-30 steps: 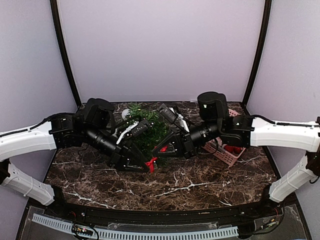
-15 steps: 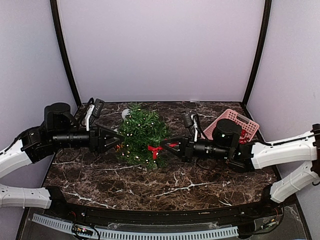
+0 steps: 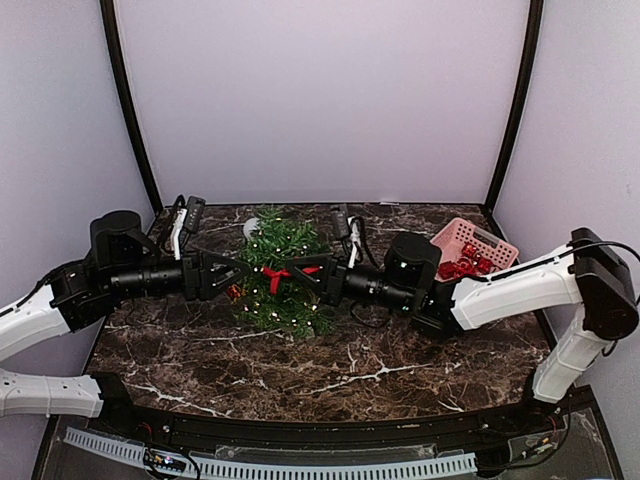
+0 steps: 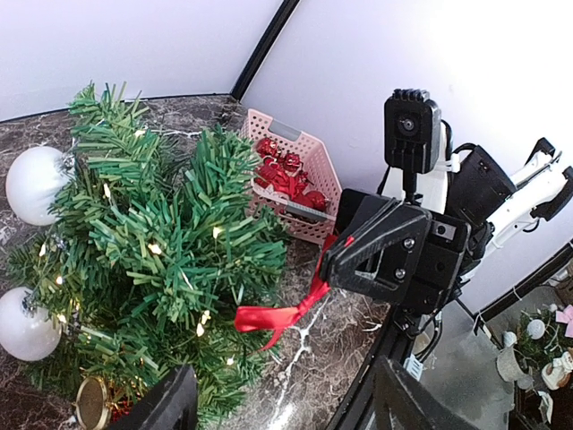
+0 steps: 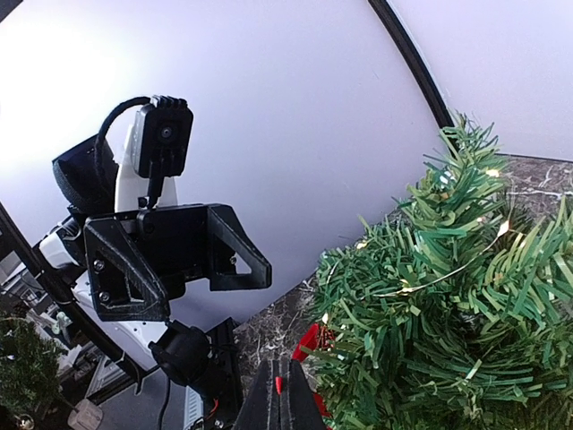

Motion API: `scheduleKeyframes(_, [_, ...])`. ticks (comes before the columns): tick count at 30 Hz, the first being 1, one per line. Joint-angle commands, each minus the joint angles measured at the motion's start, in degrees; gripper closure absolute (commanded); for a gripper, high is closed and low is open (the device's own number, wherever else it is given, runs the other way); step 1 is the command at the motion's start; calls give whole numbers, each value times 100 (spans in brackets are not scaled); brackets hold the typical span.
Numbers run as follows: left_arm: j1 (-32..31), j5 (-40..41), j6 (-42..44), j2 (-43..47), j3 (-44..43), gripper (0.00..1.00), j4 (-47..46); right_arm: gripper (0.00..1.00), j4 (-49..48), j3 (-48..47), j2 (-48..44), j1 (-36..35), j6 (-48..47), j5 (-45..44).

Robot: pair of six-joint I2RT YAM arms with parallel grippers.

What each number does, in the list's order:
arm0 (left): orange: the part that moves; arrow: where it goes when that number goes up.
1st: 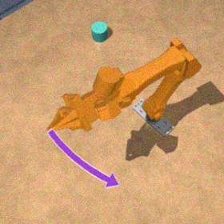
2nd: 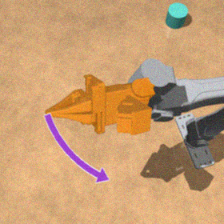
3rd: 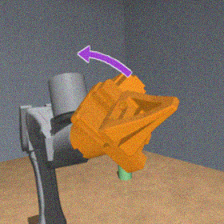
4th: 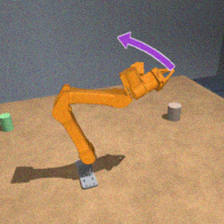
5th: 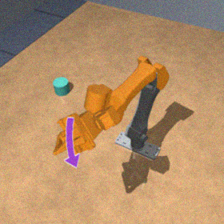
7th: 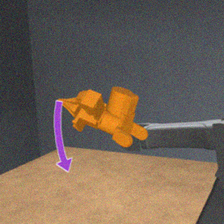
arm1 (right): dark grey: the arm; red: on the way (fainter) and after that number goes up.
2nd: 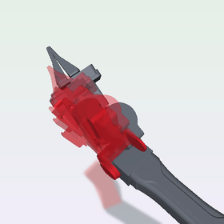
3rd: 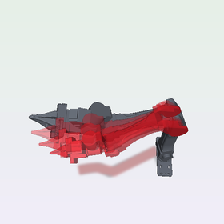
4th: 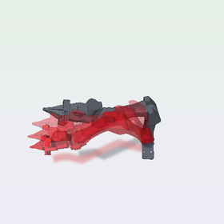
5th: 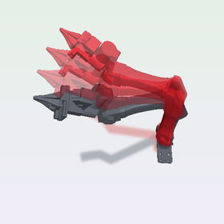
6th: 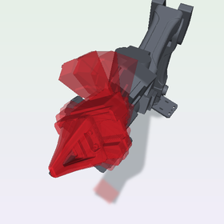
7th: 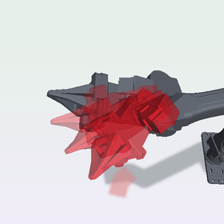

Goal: Decorate the small christmas tree
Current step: Pass from the left arm to the right, then place the bow in the gap of branches.

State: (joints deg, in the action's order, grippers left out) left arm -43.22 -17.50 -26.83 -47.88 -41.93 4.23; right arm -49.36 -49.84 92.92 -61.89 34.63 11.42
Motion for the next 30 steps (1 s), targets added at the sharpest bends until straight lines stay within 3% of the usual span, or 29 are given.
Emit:
scheduleKeyframes(1, [58,30,-75,9,128,31,-267,100,-826,-212,333,-57,222,-110])
scheduleKeyframes(11, [72,10,26,-197,150,39,-293,100,-1673,93,656,-147,274,-766])
scheduleKeyframes(17, [68,-55,99,-319,161,48,-342,100,-1683,62,814,-220,160,-834])
scheduleKeyframes(30, [74,-114,158,-513,177,51,-412,100,-2089,397,992,-297,116,-1313])
